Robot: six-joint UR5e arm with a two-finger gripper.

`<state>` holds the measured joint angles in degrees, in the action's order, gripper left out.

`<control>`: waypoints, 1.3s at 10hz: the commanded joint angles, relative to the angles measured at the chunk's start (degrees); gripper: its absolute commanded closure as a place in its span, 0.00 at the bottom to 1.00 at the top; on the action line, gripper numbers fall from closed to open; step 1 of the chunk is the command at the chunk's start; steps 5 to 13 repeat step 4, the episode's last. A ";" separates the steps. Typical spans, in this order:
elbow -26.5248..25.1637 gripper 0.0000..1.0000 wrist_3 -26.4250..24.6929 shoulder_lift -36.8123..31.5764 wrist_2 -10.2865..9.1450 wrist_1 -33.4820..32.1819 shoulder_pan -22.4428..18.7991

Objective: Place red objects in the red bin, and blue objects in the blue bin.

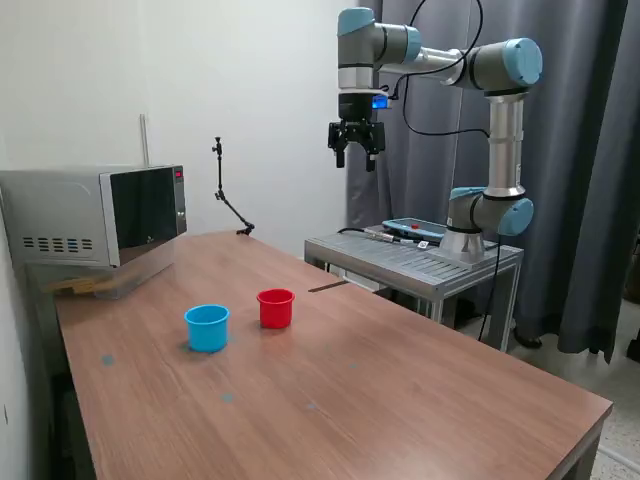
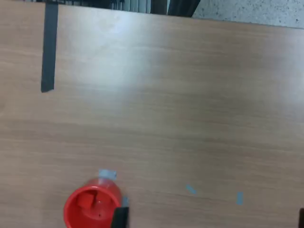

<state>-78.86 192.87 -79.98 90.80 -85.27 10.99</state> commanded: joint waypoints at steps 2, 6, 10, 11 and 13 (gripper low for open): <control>-0.77 0.00 -0.48 -5.25 -0.01 1.34 -0.01; -2.70 0.00 -0.83 -9.30 -0.19 1.42 -0.01; -2.70 0.00 -0.83 -9.30 -0.19 1.42 -0.01; -2.70 0.00 -0.83 -9.30 -0.19 1.42 -0.01; -2.70 0.00 -0.83 -9.30 -0.19 1.42 -0.01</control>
